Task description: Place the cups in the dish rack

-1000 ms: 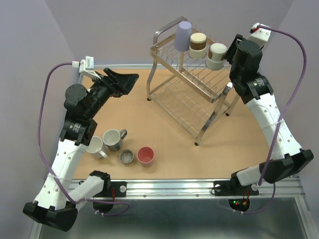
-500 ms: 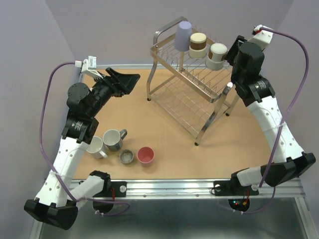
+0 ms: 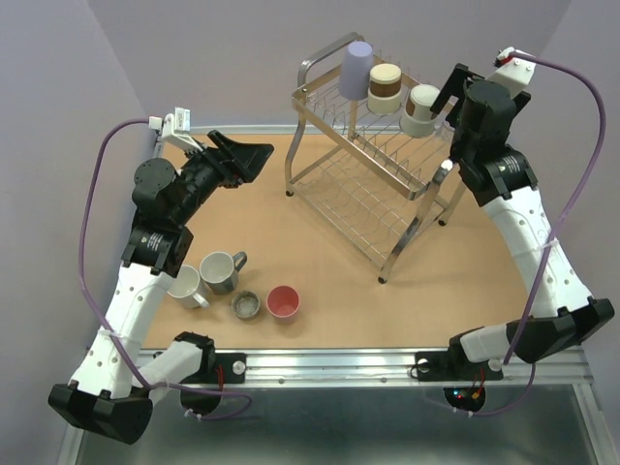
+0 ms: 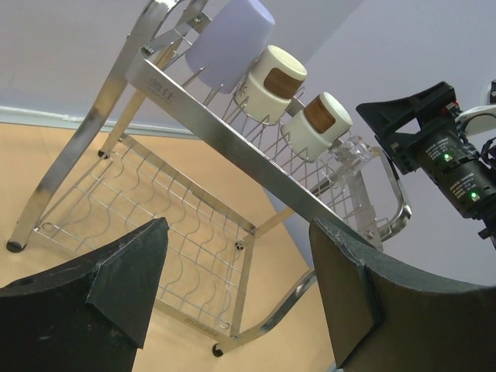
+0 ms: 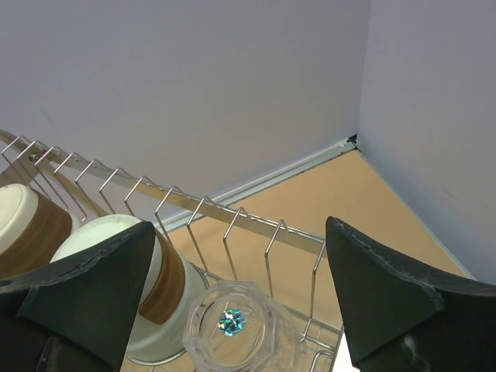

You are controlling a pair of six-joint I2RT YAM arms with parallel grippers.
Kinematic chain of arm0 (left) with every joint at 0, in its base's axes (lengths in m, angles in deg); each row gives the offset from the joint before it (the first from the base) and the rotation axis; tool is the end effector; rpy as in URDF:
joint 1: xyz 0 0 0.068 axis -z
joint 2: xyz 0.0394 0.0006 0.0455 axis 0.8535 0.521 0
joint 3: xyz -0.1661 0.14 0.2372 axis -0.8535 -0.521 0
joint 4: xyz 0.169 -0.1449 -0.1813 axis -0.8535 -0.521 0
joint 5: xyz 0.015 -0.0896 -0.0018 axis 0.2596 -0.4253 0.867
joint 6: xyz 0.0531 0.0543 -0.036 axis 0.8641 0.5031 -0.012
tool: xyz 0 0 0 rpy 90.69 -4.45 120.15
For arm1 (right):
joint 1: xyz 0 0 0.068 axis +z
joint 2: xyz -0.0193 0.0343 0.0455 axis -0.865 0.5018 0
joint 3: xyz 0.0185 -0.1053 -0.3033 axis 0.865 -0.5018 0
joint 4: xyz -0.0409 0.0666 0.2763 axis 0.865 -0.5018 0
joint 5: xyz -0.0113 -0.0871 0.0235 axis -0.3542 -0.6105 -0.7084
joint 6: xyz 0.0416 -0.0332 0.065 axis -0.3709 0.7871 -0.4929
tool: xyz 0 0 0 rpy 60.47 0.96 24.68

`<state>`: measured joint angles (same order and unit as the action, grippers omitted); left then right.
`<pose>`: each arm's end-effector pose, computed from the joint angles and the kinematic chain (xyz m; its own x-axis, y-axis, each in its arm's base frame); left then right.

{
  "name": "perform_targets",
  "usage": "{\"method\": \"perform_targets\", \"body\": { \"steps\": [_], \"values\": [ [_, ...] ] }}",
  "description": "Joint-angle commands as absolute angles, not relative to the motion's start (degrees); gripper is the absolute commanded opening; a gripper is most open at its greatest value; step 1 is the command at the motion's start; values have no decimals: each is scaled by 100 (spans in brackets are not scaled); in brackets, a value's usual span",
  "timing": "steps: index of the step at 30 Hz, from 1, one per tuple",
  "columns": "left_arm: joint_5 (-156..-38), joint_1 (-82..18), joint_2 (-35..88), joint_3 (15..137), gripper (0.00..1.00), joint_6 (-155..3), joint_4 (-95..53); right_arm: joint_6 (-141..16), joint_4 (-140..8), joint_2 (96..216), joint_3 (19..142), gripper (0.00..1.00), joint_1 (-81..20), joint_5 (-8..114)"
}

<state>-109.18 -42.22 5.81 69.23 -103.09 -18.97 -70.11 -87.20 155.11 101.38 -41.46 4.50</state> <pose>0.2175 -0.0909 0.5144 -0.1787 -0.5553 -0.8122 0.6119 0.5837 -0.5337 0.3379 0.0614 0.5435 0.0030 0.1994 -0.9799 0.3960 0.8996 0.1843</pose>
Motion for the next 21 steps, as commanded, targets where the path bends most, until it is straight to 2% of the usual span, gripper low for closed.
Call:
{"method": "perform_targets", "body": {
  "steps": [1, 9, 14, 19, 21],
  "values": [
    [-11033, -4252, 503, 6964, 84, -10193, -1529, -7547, -10605, 16025, 9779, 96, -4221, 361],
    [-11024, -4287, 494, 6998, 84, -10105, -1590, -7425, -10614, 16130, 10262, 96, -4213, 229],
    [-10919, -4278, 520, 7270, 84, -9754, -2055, -7231, -10622, 16078, 11044, 96, -4221, 106],
    [-10017, -4287, 1107, 7999, 81, -9156, -3846, -7073, -10579, 15832, 11536, 96, -4212, 404],
    [-9507, -4295, 1572, 8386, 80, -9050, -4962, -7073, -10387, 15570, 11607, 96, -4212, 1087]
  ]
}}
